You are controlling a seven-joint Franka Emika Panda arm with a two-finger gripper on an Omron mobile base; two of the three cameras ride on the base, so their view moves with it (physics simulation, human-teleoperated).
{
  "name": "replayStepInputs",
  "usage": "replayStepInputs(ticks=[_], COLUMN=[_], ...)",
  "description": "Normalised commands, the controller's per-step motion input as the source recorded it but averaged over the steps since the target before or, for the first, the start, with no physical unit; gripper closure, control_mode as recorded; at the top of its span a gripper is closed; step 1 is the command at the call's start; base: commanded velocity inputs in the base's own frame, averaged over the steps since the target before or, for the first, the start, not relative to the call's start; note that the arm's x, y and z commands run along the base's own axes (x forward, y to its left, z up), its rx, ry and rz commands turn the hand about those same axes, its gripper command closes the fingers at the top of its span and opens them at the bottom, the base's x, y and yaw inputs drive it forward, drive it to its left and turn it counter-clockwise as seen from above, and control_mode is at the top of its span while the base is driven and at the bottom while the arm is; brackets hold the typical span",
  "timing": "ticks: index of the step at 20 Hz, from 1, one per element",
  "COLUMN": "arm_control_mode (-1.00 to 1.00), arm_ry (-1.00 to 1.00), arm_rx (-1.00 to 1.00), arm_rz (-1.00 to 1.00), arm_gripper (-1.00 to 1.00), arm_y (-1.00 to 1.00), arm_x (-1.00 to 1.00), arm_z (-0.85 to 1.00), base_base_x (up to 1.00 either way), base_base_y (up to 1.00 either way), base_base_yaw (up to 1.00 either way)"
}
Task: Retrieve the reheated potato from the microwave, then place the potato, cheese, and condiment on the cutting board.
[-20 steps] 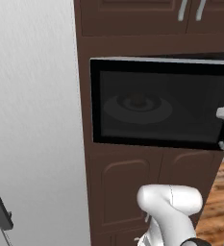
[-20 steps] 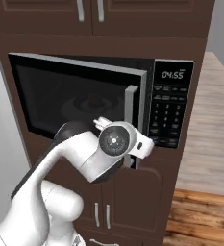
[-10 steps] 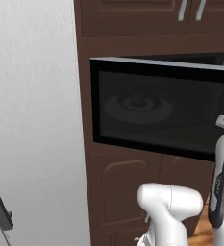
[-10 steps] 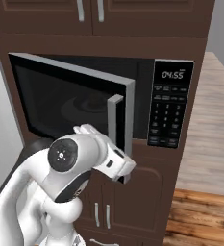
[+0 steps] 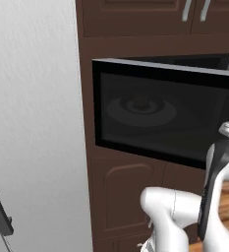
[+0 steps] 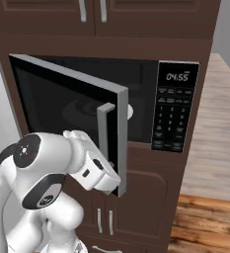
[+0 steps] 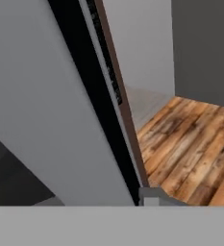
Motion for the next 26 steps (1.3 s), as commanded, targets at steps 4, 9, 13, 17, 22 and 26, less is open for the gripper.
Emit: replayStepInputs(ticks=[4,9,13,17,22,26], arm_control_mode=[-1.00,-1.00,-1.00,-1.00,-1.00,-1.00], arm_ry=[0.09,0.03,0.00,0.00,-0.05,-0.03], arm_rx=[0.03,0.07,0.12,0.12,0.14,0.21], arm_rz=[-0.18,-0.11,-0.01,0.00,0.04,0.02], arm_gripper=[1.00,1.00,1.00,1.00,-1.00,-1.00], arm_y=[0.05,0.01,0.10,0.10,0.02,-0.15], arm_x=[-0.41,-0.54,-0.63,-0.47,-0.32,-0.42], arm_z=[0.08,0.06,0.02,0.03,0.06,0.04], base_base_x=[0.00,0.00,0.00,0.00,0.00,0.00], base_base_y=[0.00,0.00,0.00,0.00,0.00,0.00], base_base_yaw=[0.00,0.00,0.00,0.00,0.00,0.00])
